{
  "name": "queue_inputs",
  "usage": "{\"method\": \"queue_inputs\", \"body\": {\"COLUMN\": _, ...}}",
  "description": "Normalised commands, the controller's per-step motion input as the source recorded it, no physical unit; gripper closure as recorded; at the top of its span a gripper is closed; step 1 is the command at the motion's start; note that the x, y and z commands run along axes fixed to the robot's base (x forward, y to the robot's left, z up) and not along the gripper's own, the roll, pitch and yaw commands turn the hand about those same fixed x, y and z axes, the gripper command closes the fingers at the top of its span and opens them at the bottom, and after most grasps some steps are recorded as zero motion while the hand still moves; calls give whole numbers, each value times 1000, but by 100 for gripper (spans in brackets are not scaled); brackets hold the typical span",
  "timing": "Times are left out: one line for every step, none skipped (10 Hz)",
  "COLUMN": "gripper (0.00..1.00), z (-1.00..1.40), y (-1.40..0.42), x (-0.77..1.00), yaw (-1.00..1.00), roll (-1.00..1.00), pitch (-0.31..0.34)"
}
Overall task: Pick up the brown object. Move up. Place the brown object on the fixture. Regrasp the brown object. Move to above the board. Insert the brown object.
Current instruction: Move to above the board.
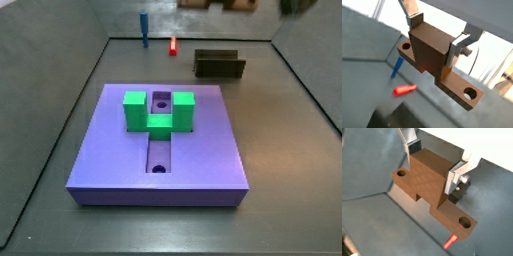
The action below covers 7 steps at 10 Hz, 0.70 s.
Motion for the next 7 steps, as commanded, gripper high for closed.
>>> {"method": "queue_inputs", "body": {"gripper": 100, "z": 1400, "y": -34, "x": 17, "yaw": -12, "roll": -6, "pitch": 18}}
{"method": "queue_inputs", "body": {"gripper": 100, "z": 660, "y": -28, "x": 22, "yaw": -15, "roll": -8, "pitch": 43}}
{"method": "queue_inputs", "body": {"gripper": 100, "z": 316, "y": -14, "x": 32, "yaw": -10, "roll": 7, "pitch": 58}}
{"method": "queue_inputs", "body": {"gripper": 100, "z": 200, "y": -13, "x": 40, "yaw": -1, "roll": 13, "pitch": 67}}
{"method": "queue_inputs", "body": {"gripper": 100, "z": 284, "y": -1400, "x": -817, "yaw": 17, "roll": -1000, "pitch": 36}}
{"method": "queue_inputs", "body": {"gripper": 100, "z": 296, "y": -1400, "x": -849, "yaw": 20, "roll": -1000, "pitch": 19}}
{"method": "queue_inputs", "body": {"gripper": 100, "z": 294, "y": -1400, "x": -892, "yaw": 25, "roll": -1000, "pitch": 9}}
